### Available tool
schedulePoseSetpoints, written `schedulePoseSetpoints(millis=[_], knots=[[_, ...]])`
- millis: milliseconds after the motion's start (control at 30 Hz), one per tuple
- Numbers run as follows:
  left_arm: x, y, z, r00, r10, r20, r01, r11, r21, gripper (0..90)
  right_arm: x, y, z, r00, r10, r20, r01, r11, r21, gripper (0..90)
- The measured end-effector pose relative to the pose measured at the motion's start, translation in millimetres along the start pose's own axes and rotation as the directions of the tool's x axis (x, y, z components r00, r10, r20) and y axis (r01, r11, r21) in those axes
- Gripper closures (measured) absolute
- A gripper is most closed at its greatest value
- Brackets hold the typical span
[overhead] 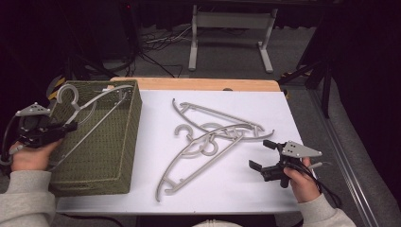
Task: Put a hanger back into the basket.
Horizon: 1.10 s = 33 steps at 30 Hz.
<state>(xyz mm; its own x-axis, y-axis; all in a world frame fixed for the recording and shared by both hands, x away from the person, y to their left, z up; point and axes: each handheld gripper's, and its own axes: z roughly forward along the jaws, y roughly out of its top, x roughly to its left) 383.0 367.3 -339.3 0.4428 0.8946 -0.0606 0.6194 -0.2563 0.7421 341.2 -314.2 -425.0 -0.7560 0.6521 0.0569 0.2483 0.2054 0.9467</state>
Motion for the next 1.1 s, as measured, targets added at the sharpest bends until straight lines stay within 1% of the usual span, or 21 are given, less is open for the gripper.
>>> schedulePoseSetpoints(millis=[67, 133, 167, 200, 300, 367, 433, 500, 600, 667, 700, 733, 767, 833, 867, 933, 967, 1000, 1033, 1067, 1100], knots=[[0.8, -0.2, 1.9, 1.0000, 0.001, -0.003, -0.001, 1.0000, 0.010, 79.1, 0.1, 0.0, 0.0, 1.0000, 0.000, -0.001, 0.000, 1.000, 0.000, 0.0], [2.0, -1.0, 6.7, 0.9998, -0.018, -0.003, 0.018, 0.9994, 0.030, 79.0, 0.4, 0.0, 0.3, 1.0000, -0.001, -0.001, 0.001, 1.000, -0.004, 0.0], [2.8, -1.2, 8.0, 0.9999, -0.015, -0.003, 0.015, 0.9991, 0.038, 79.0, 0.5, 0.0, 0.2, 1.0000, -0.002, -0.001, 0.002, 1.000, -0.004, 0.0], [3.4, -1.5, 9.7, 0.9997, -0.022, 0.003, 0.022, 0.9988, 0.043, 78.9, 0.4, 0.1, 0.1, 1.0000, -0.005, -0.003, 0.005, 1.000, 0.000, 0.0], [4.3, -2.0, 13.9, 0.9999, -0.013, -0.002, 0.013, 0.9981, 0.061, 78.9, 0.7, 0.0, 0.2, 1.0000, -0.004, -0.001, 0.004, 1.000, -0.001, 0.0], [4.7, -2.7, 16.9, 0.9992, -0.035, 0.021, 0.034, 0.9972, 0.067, 78.9, 0.6, 0.0, 0.2, 1.0000, -0.005, -0.002, 0.005, 1.000, 0.000, 0.0], [4.9, -3.7, 21.2, 0.9983, -0.043, 0.039, 0.040, 0.9967, 0.071, 78.8, 0.6, -0.2, 0.4, 1.0000, -0.004, -0.004, 0.004, 1.000, 0.002, 0.0], [5.7, -4.8, 24.3, 0.9983, -0.050, 0.030, 0.047, 0.9945, 0.093, 78.8, 1.0, -0.3, 0.8, 1.0000, -0.005, -0.006, 0.005, 1.000, 0.001, 0.0], [7.7, -6.6, 27.6, 0.9978, -0.062, 0.020, 0.060, 0.9918, 0.113, 78.3, 1.4, -0.2, 0.8, 0.9999, -0.007, -0.008, 0.007, 1.000, 0.002, 0.0], [7.9, -6.8, 25.8, 0.9981, -0.061, 0.007, 0.060, 0.9939, 0.093, 76.2, 1.1, -0.2, 0.4, 1.0000, -0.006, -0.008, 0.006, 1.000, 0.002, 0.0], [8.1, -6.7, 24.0, 0.9981, -0.060, -0.013, 0.061, 0.9940, 0.091, 74.5, 0.9, -0.1, 0.3, 0.9999, -0.006, -0.009, 0.006, 1.000, 0.002, 0.0], [8.5, -6.5, 23.0, 0.9976, -0.060, -0.034, 0.063, 0.9939, 0.090, 69.5, 1.0, 0.0, 0.2, 1.0000, -0.005, -0.008, 0.005, 1.000, 0.000, 0.0], [8.5, -6.5, 23.0, 0.9976, -0.060, -0.034, 0.063, 0.9939, 0.090, 66.4, 1.0, 0.0, 0.2, 1.0000, -0.005, -0.008, 0.005, 1.000, 0.000, 0.0], [10.8, -7.7, 19.1, 0.9915, -0.087, -0.096, 0.096, 0.9917, 0.086, 66.3, 1.2, 0.0, 0.3, 0.9999, -0.008, -0.011, 0.008, 1.000, -0.001, 0.1], [11.9, -8.2, 17.5, 0.9902, -0.093, -0.104, 0.101, 0.9922, 0.073, 65.6, 1.5, 0.1, 0.4, 0.9999, -0.009, -0.013, 0.009, 1.000, -0.003, 0.1], [11.0, -8.2, 13.6, 0.9884, -0.105, -0.110, 0.110, 0.9931, 0.041, 62.5, 1.9, 0.3, 0.3, 0.9998, -0.010, -0.016, 0.010, 1.000, -0.007, 0.1], [9.3, -7.3, 10.4, 0.9893, -0.103, -0.104, 0.106, 0.9942, 0.023, 61.6, 1.9, 0.4, 0.1, 0.9999, -0.008, -0.015, 0.008, 1.000, -0.007, 0.0], [9.3, -7.3, 10.4, 0.9893, -0.103, -0.104, 0.106, 0.9942, 0.023, 58.7, 1.5, 0.5, -0.1, 0.9999, -0.003, -0.016, 0.003, 1.000, -0.004, 0.0], [6.1, -6.1, 7.2, 0.9899, -0.105, -0.095, 0.105, 0.9945, -0.009, 58.7, 1.5, 0.5, -0.1, 0.9999, -0.003, -0.016, 0.003, 1.000, -0.004, 0.0], [3.1, -4.5, 4.1, 0.9915, -0.101, -0.081, 0.099, 0.9946, -0.029, 55.0, 1.0, 0.4, -0.1, 0.9999, -0.001, -0.012, 0.001, 1.000, -0.001, 0.0], [-0.8, -3.1, 1.4, 0.9936, -0.094, -0.062, 0.090, 0.9943, -0.056, 54.1, 1.1, 0.5, 0.0, 1.0000, -0.004, -0.004, 0.004, 1.000, 0.005, 0.0]])
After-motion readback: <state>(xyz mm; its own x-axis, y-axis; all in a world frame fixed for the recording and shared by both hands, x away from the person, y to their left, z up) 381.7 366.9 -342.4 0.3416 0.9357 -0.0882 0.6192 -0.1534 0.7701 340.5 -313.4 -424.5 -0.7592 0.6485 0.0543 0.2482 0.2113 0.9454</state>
